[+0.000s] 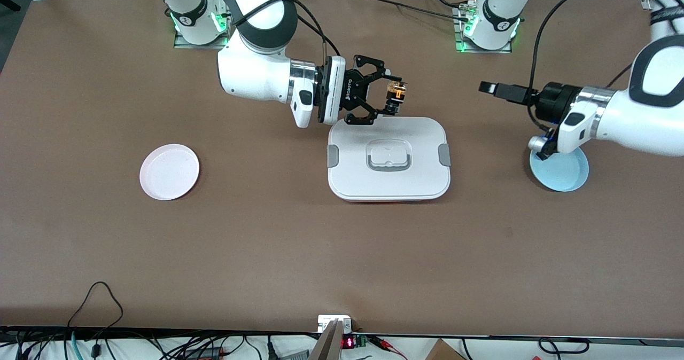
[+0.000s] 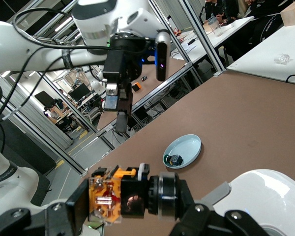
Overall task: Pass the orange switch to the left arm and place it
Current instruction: 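Hold the switch above the box while the left gripper reaches toward it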
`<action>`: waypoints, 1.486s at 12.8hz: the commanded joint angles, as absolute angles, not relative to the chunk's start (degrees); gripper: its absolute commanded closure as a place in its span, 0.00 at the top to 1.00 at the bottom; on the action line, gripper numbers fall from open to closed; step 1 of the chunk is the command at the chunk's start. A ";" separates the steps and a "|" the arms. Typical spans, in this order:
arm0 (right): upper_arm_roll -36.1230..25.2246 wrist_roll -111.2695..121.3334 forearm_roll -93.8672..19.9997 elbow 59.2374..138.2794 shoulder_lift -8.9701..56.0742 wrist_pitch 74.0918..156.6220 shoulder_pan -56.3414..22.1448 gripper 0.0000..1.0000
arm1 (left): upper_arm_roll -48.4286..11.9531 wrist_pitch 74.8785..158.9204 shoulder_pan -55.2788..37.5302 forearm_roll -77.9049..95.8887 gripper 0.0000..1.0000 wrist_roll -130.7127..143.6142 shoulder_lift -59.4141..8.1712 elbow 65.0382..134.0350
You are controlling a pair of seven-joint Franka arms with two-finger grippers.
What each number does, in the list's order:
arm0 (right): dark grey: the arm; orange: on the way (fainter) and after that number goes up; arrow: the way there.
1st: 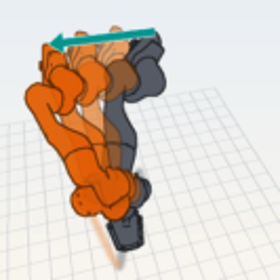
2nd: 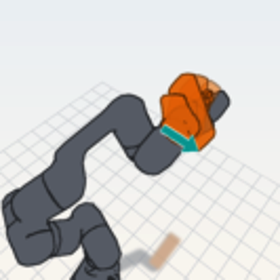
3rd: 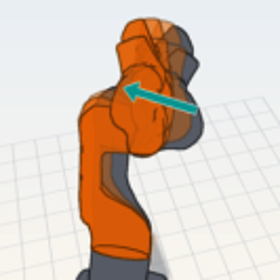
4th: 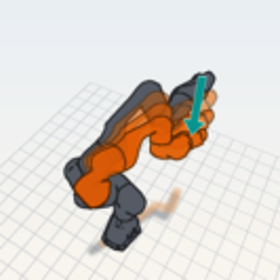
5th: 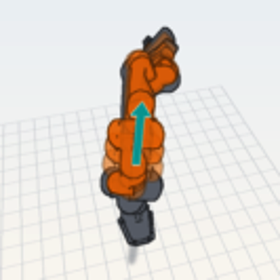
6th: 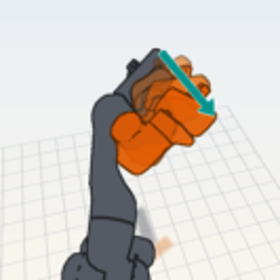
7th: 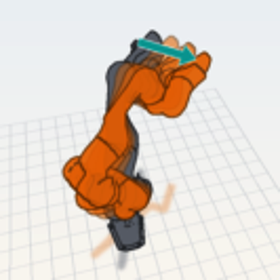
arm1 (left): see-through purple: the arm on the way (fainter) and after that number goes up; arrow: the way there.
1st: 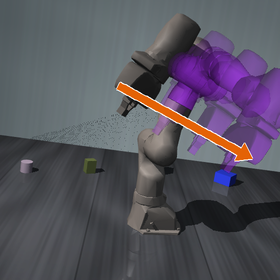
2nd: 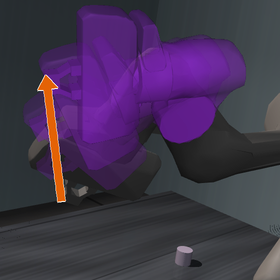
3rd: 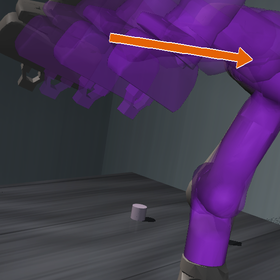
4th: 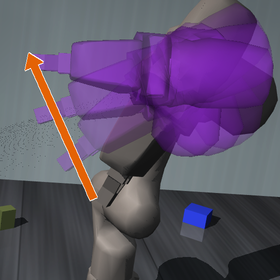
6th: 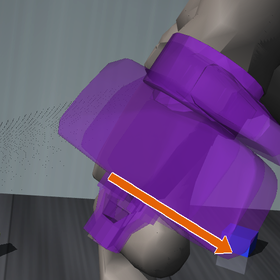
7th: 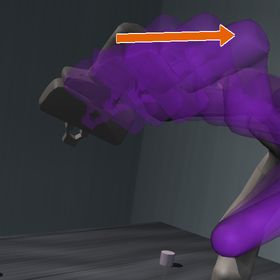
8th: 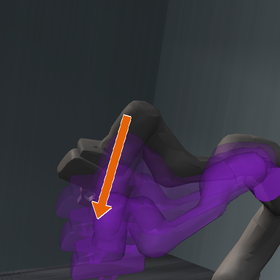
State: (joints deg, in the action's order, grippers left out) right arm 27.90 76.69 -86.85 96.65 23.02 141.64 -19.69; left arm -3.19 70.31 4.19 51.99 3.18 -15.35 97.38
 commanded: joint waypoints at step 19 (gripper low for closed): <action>27.77 77.34 -92.73 94.83 24.70 142.64 -21.88 0.25 | -12.29 85.69 1.75 92.28 1.00 2.20 -14.24 116.36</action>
